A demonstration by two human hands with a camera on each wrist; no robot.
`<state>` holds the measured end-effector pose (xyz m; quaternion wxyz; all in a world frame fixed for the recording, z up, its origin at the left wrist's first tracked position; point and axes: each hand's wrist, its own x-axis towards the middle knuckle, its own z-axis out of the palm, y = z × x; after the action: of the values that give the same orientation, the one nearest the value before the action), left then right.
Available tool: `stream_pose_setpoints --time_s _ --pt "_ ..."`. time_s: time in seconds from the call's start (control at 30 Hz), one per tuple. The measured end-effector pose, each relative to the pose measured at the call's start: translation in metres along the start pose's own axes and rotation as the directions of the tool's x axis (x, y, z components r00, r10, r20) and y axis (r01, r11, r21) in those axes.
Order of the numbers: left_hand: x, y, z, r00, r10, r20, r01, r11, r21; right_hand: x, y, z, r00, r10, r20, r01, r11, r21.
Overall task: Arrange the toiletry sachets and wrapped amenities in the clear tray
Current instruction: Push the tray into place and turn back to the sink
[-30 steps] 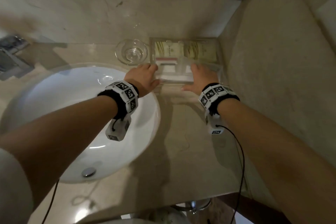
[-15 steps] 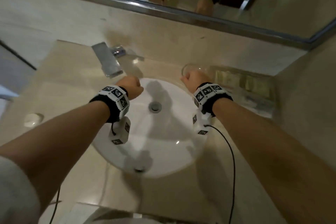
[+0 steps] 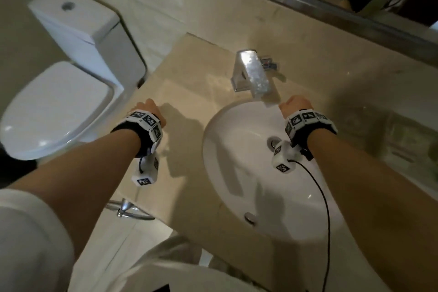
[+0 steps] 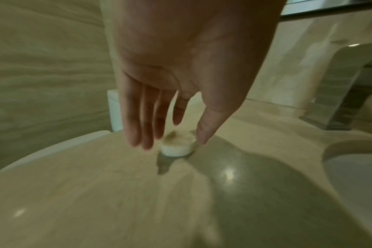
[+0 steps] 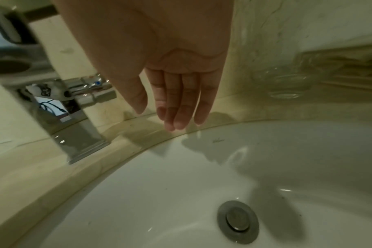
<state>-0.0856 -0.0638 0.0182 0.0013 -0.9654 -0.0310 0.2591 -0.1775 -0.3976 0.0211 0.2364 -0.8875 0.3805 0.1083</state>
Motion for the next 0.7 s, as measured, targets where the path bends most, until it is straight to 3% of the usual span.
stream_pose_setpoints --time_s 0.1,0.27,0.53,0.6,0.7 --pt "0.006 -0.016 0.006 0.999 -0.002 0.042 0.001 1.000 0.018 0.002 -0.012 0.013 0.999 -0.013 0.032 0.014 1.000 -0.001" --pt "0.005 -0.013 0.014 1.000 0.030 0.009 -0.030 0.999 -0.042 -0.003 -0.017 0.023 0.999 -0.032 0.038 0.032 0.999 -0.019" --pt "-0.005 0.017 0.018 0.973 0.230 0.026 -0.230 0.973 0.005 -0.008 -0.004 0.012 0.996 -0.059 0.060 0.063 0.996 -0.067" --pt "-0.014 0.035 0.013 0.947 0.303 0.111 -0.306 0.952 0.009 -0.009 0.006 0.007 0.997 -0.061 0.054 0.064 0.996 -0.069" --pt "-0.034 0.071 0.013 0.853 0.445 0.274 -0.462 0.887 -0.004 -0.012 0.022 -0.005 0.998 -0.058 0.033 0.060 0.995 -0.074"
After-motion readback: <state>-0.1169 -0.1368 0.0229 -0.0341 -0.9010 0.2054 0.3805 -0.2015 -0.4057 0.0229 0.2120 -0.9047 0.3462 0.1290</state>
